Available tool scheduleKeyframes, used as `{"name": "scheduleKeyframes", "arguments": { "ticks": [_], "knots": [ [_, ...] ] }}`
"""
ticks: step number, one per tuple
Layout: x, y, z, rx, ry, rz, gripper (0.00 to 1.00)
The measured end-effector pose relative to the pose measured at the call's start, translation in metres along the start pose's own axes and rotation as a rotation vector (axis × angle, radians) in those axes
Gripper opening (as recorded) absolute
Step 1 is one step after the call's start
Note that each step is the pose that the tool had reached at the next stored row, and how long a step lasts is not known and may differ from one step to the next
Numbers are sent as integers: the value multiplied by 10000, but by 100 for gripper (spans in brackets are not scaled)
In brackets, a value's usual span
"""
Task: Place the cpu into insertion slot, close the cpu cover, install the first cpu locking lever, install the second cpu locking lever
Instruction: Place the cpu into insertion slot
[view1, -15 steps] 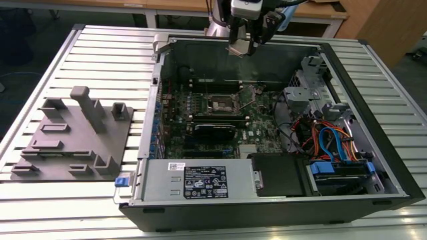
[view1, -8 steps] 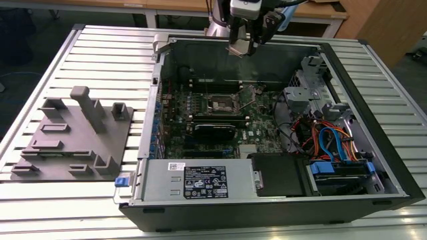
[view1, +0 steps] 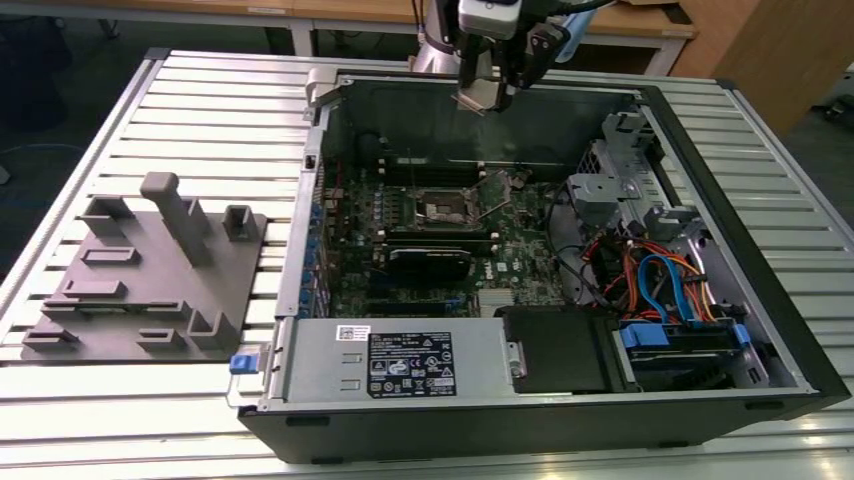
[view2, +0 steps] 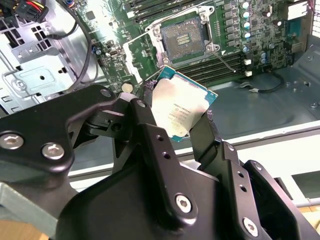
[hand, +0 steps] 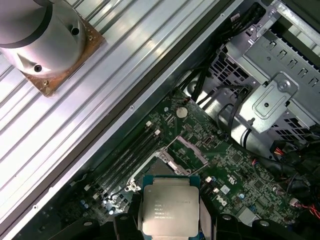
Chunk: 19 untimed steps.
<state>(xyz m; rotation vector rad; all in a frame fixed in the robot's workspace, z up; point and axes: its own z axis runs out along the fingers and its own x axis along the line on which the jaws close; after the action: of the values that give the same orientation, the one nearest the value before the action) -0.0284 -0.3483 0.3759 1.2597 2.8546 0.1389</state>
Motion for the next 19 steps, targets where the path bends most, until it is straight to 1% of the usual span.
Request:
{"name": "scheduleKeyframes", "arguments": {
  "ticks": [19],
  "knots": [
    [0, 0, 3, -7, -32, 358, 54]
  ]
}}
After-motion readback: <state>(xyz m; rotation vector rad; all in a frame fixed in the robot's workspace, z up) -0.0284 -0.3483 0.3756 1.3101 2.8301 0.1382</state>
